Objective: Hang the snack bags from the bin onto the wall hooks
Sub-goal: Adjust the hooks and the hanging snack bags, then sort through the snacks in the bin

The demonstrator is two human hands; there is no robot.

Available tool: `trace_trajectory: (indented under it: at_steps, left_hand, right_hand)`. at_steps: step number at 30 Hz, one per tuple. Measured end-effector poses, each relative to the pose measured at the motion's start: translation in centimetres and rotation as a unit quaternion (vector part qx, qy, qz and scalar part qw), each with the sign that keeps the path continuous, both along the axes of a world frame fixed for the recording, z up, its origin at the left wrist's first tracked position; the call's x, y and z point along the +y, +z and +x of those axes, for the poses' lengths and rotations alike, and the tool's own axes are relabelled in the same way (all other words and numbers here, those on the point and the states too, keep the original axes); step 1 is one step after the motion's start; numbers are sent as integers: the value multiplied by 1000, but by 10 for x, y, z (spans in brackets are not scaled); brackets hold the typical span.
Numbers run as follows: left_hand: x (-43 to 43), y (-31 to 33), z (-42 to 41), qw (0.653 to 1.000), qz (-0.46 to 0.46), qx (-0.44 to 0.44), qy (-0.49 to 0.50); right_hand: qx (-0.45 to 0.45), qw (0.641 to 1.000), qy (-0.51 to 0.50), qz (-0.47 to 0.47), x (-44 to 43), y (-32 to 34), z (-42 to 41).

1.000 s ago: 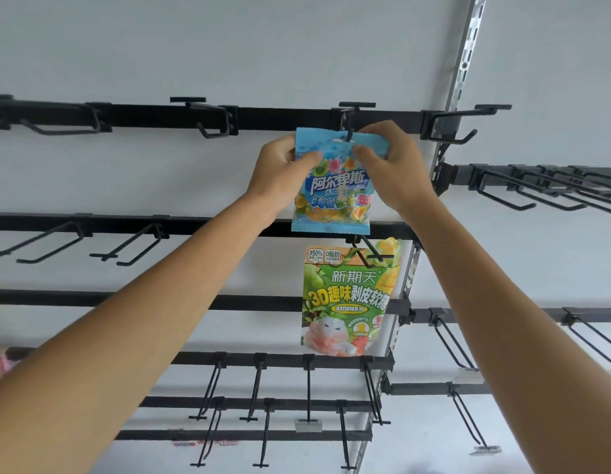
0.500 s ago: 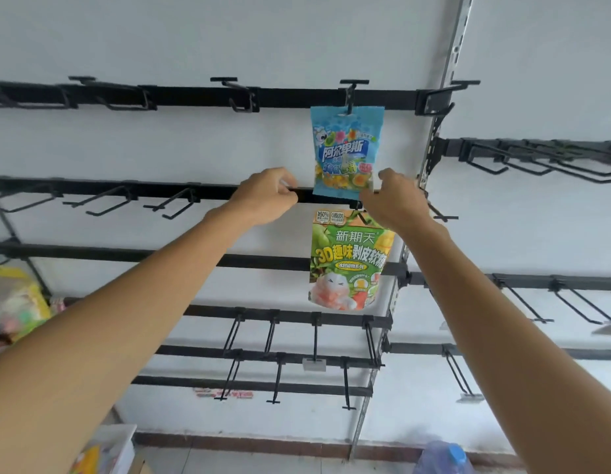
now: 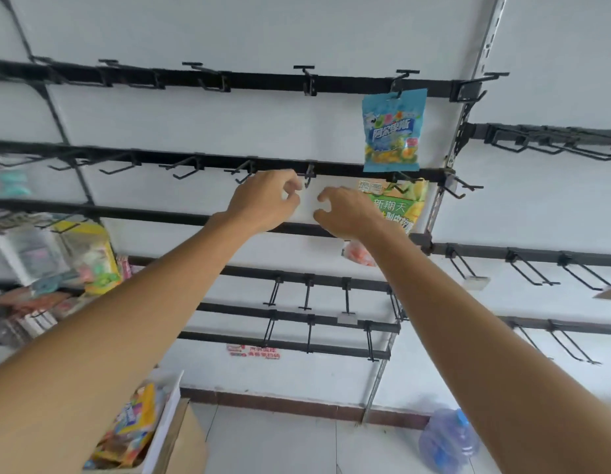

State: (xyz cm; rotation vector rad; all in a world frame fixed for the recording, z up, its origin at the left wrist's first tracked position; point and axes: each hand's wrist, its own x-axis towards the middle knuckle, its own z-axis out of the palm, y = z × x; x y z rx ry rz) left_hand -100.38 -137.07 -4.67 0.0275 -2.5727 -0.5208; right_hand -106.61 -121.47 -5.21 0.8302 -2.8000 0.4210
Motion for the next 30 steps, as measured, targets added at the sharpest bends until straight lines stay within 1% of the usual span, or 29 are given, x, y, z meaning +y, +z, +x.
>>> trace_trajectory:
  at_steps: [4, 7, 9, 12, 14, 20, 24, 30]
  left_hand:
    - [-65, -23, 64, 992, -12, -106, 62]
    - [-114, -39, 112, 976, -19, -187, 114]
    - [-147, -50, 140, 963, -18, -224, 151]
    - [-194, -67, 176, 950, 3, -252, 185]
    - [-221, -82, 196, 941, 0, -265, 208]
    - [-300, -138, 224, 911, 26, -326, 249]
    - [-340, -172, 223, 889, 59, -363, 272]
    - [-381, -241, 225, 869, 122, -392, 278]
  right_hand:
    - [-55, 993, 91, 52, -70, -27, 42]
    - [-96, 983, 144, 67, -128, -49, 75]
    - [-108, 974, 184, 80, -168, -61, 97]
    - [-113, 958, 247, 93, -222, -76, 127]
    - [-119, 948, 282, 91, -257, -90, 139]
    - [-153, 915, 355, 118, -352, -145, 149]
    - [-171, 893, 383, 164, -402, -191, 138]
    - [-211, 870, 390, 215, -458, -250, 127]
